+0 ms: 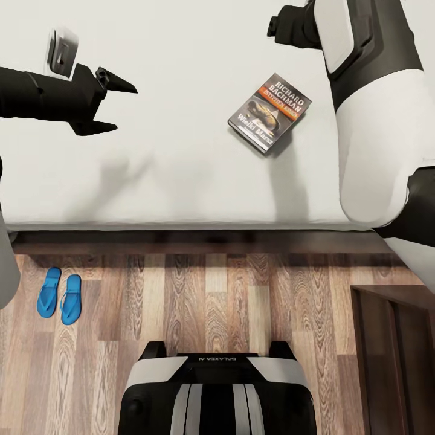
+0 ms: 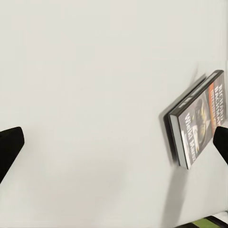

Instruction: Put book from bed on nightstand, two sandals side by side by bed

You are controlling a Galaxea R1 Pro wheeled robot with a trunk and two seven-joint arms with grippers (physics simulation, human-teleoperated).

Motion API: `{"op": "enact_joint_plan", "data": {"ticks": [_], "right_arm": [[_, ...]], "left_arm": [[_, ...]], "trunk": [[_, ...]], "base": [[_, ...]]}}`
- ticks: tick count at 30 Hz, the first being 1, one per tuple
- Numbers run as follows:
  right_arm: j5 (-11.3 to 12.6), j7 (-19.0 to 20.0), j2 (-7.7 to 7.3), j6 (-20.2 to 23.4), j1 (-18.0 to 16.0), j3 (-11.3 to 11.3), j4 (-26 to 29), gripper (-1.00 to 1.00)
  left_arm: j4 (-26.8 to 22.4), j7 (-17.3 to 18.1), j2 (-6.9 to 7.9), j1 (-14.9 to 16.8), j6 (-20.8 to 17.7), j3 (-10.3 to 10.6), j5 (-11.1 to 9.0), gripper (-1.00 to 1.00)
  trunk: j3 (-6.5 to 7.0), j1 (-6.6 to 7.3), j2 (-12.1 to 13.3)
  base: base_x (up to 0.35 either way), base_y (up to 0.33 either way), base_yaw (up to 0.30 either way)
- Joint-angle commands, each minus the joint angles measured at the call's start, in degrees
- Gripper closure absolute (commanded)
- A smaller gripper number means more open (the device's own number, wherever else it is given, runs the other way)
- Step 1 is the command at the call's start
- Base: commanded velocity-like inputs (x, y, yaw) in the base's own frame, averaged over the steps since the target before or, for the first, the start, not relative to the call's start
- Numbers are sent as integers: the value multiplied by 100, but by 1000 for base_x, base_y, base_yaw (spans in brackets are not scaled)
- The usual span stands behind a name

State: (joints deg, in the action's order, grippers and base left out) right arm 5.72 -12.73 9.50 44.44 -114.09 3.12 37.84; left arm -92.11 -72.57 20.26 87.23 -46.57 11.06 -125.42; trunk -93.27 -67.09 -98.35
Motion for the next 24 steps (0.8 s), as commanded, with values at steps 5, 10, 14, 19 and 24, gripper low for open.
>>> {"op": "enact_joint_plan", "data": {"ticks": [5, 10, 14, 19, 24], "right_arm": [[62, -46, 8, 59, 9, 15, 71, -100], [69, -49, 8, 82, 52, 18, 160, -100], [74, -47, 8, 186, 141, 21, 409, -100], [74, -28, 10, 761, 372, 19, 1103, -100], [74, -24, 13, 945, 486, 16, 1461, -100]], "left_arm": [[-3, -46, -1, 5, -50, 1, -35, -100], [-4, -47, 1, 5, -63, 1, -38, -100], [-7, -51, 6, 10, -68, -4, -42, -100], [-8, -27, 21, 13, -74, -7, -43, -100], [-9, 4, 26, 13, -77, -4, -44, -100]], "trunk": [[41, -1, -1], [86, -1, -1], [123, -1, -1], [168, -1, -1], [214, -1, -1]], "base": [[75, 147, -101], [153, 230, -112], [176, 248, -114], [182, 253, -115], [178, 236, -115]]}}
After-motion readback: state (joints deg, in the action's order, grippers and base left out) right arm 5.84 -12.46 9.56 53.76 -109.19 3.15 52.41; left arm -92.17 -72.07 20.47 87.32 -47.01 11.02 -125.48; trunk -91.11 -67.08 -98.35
